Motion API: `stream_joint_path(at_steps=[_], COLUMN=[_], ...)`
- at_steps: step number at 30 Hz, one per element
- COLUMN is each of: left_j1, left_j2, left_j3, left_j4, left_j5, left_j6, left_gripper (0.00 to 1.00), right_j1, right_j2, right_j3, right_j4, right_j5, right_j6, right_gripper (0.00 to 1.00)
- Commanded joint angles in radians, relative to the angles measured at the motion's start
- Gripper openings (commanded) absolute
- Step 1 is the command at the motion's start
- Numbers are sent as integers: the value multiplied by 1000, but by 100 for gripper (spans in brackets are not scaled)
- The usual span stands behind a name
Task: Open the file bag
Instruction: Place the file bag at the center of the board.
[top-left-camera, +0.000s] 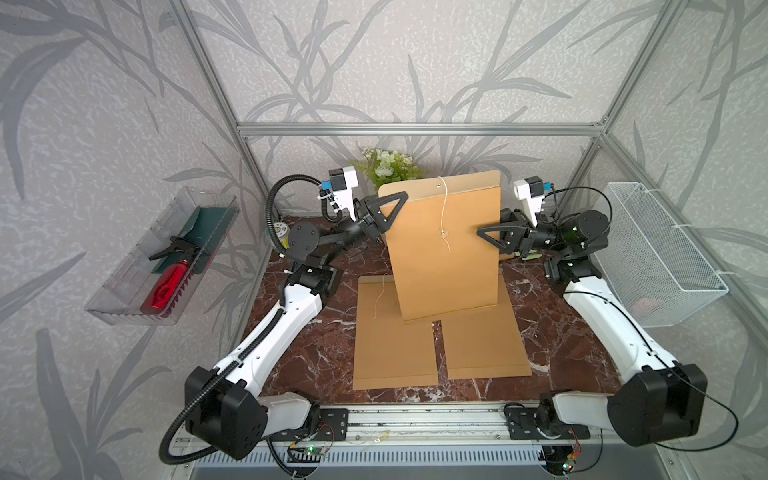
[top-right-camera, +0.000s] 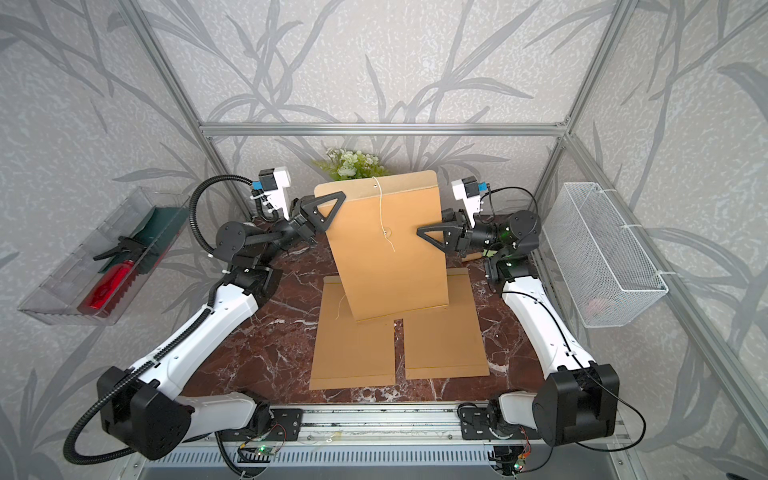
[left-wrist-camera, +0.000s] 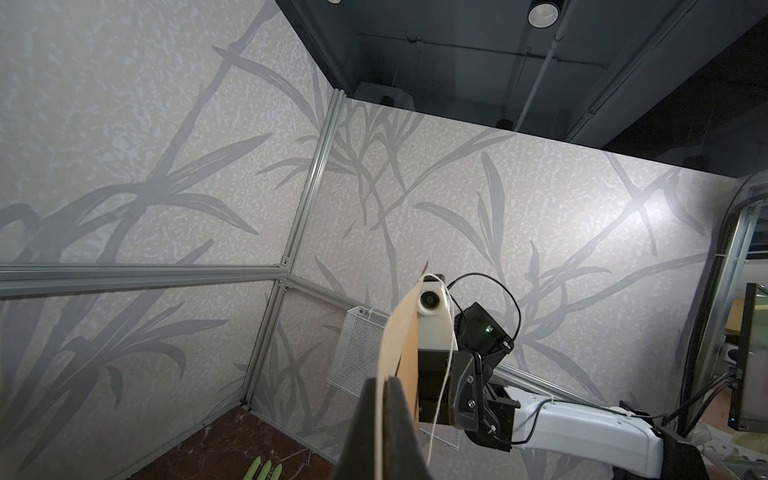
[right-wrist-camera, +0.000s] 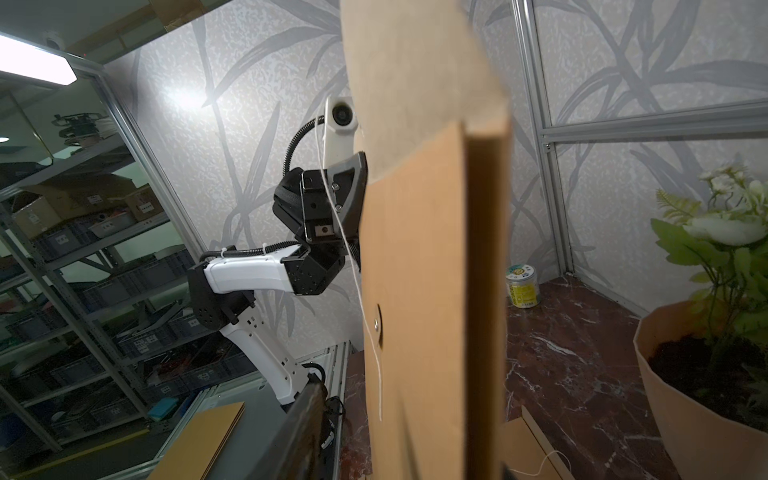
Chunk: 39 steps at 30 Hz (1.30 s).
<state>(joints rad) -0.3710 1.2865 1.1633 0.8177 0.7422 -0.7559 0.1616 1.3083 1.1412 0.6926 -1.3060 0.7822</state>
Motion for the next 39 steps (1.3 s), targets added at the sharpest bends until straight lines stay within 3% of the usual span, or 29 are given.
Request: stream_joint_path(at_steps=[1, 4, 10, 19, 20, 22, 25, 28, 32, 39], left_j1=[6, 7, 13, 36, 40, 50, 64, 74, 78, 81], left_j2=[4, 0, -1, -21, -25, -44, -93, -153, -239, -378], left_j3=[55, 59, 63, 56, 56, 51, 33, 40, 74, 96], left_j4=[51, 36, 3, -122, -156, -236, -389, -591, -868, -1117], left_j5=[0, -4, -4, -14, -17, -33, -84, -159, -302, -554], left_j6=[-22, -10, 13, 97, 115, 167, 281, 423, 618, 782], left_gripper=[0, 0, 0, 0, 1, 12, 26, 34, 38, 40], right_j1=[29, 39, 39, 39, 39, 41, 59, 116, 234, 430], right_j2=[-42, -52, -77, -103, -100, -93, -91, -100, -82, 17], right_j3=[-4, -20, -46, -79, -77, -74, -79, -66, -28, -21], right_j4=[-216, -246, -264, -320, -322, -321, -341, -477, -687, -684], right_j5=[41, 54, 68, 102, 110, 122, 149, 218, 397, 667], right_j6=[-222, -251, -250, -241, -226, -194, -179, -275, -384, -255], right_gripper=[46, 45, 34, 4, 2, 0, 0, 0, 0, 0])
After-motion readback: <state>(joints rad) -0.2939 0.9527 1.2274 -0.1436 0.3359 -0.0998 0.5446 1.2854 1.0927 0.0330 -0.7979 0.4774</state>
